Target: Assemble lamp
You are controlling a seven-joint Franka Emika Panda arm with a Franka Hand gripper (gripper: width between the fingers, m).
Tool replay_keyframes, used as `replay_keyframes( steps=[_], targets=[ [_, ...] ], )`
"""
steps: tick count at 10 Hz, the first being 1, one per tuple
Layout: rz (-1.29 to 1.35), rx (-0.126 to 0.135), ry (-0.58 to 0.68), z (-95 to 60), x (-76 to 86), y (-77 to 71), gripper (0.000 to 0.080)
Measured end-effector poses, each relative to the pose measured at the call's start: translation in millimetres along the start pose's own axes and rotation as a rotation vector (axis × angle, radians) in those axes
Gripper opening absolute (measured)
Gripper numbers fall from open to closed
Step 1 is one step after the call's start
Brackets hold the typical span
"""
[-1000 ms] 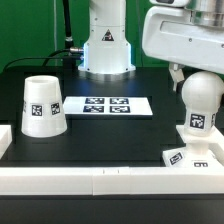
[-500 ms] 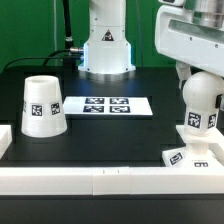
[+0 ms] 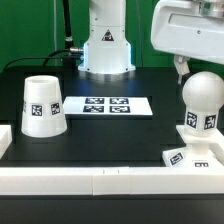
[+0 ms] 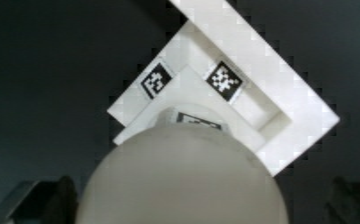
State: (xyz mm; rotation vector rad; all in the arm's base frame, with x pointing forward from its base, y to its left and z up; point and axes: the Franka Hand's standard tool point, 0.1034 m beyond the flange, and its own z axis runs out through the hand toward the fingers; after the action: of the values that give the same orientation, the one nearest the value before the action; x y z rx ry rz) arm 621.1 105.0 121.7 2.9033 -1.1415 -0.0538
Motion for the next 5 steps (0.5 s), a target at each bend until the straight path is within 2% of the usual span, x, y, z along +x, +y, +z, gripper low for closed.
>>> replay_keyframes(
  steps=[2,5],
  targets=[
    [-0.15,-0.001,0.0,0.5,0.4,0.5,0.0699],
    [-0.584,-0.002,0.0,1.5,7.8,6.6,0.0699]
  ],
)
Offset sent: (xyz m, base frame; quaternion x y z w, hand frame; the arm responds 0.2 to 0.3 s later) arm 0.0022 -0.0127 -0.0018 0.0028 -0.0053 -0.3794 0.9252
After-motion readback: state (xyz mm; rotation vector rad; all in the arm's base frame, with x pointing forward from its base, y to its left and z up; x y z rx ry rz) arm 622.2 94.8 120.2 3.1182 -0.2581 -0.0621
